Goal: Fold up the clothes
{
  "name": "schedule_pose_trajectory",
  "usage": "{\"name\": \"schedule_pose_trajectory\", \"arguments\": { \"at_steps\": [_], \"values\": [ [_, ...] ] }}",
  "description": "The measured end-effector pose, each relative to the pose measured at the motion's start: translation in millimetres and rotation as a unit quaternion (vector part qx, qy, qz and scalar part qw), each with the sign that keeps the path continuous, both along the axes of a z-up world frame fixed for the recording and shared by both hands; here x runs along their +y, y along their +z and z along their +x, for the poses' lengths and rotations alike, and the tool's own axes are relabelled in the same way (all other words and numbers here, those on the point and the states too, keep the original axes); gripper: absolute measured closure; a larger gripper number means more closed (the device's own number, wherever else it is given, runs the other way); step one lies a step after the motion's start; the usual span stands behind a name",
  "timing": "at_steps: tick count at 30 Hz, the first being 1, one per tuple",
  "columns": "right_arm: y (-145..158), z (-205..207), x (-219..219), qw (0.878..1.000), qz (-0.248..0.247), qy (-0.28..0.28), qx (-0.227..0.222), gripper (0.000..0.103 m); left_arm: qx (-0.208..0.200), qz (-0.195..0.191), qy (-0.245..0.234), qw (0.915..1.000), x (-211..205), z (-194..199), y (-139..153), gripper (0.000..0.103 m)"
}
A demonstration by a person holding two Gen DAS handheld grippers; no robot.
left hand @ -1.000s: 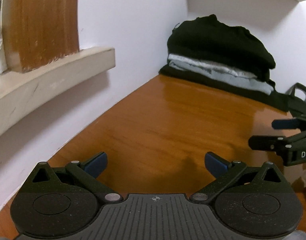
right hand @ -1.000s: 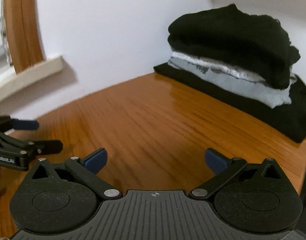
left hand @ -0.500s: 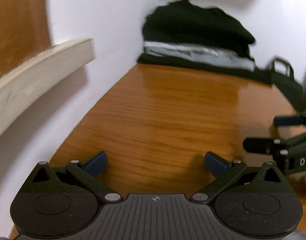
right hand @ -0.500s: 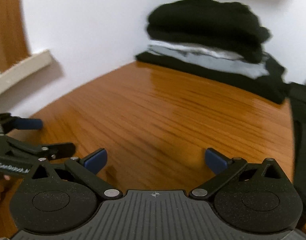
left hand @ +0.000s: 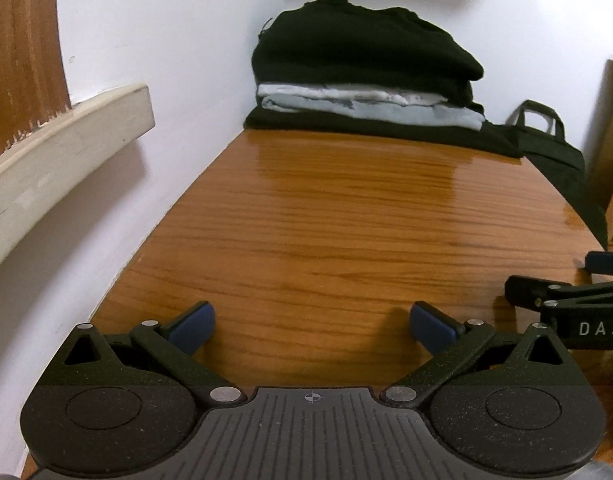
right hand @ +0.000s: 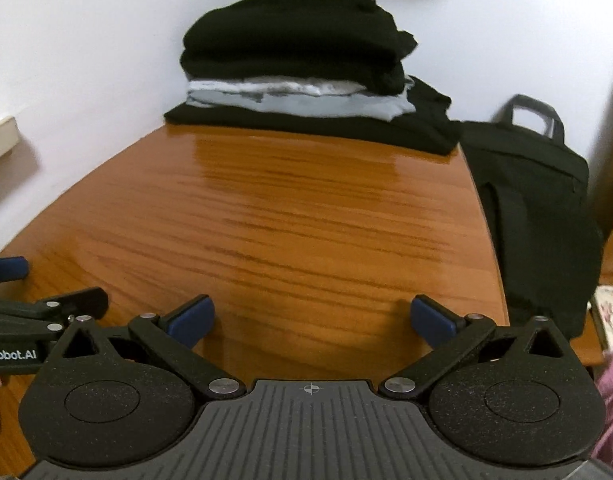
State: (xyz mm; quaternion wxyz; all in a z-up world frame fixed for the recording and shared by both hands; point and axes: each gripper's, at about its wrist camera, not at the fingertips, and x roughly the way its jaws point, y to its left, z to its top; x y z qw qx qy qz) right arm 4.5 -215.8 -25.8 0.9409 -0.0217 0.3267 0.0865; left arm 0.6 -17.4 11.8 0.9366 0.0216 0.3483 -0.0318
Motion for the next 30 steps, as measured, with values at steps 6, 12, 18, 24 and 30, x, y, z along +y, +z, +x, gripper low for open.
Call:
{"name": "schedule_pose_trajectory", "arguments": {
  "at_steps": [6,12,18,24,30],
  "values": [
    [-2,-13,0,0.999,-0.003,-0.041,-0.003,0.000,0.000,0.000,-0.008,1.0000,0,1,0,0.000],
    [-3,-14,-1,0.999,-0.002,-0.040,-0.002,0.000,0.001,0.000,-0.008,1.0000,1,1,1,0.000],
    [-3,-17,0,0.999,-0.002,-0.049,-0.002,0.000,0.000,0.000,-0.006,1.0000,1,1,1,0.000],
    [-3,-18,1,0.998,-0.001,-0.058,-0.002,0.000,0.000,0.000,-0.003,1.0000,0,1,1,0.000],
    [-4,-18,0,0.998,0.000,-0.058,-0.002,0.000,0.000,0.000,-0.004,1.0000,0,1,0,0.000]
  ]
}}
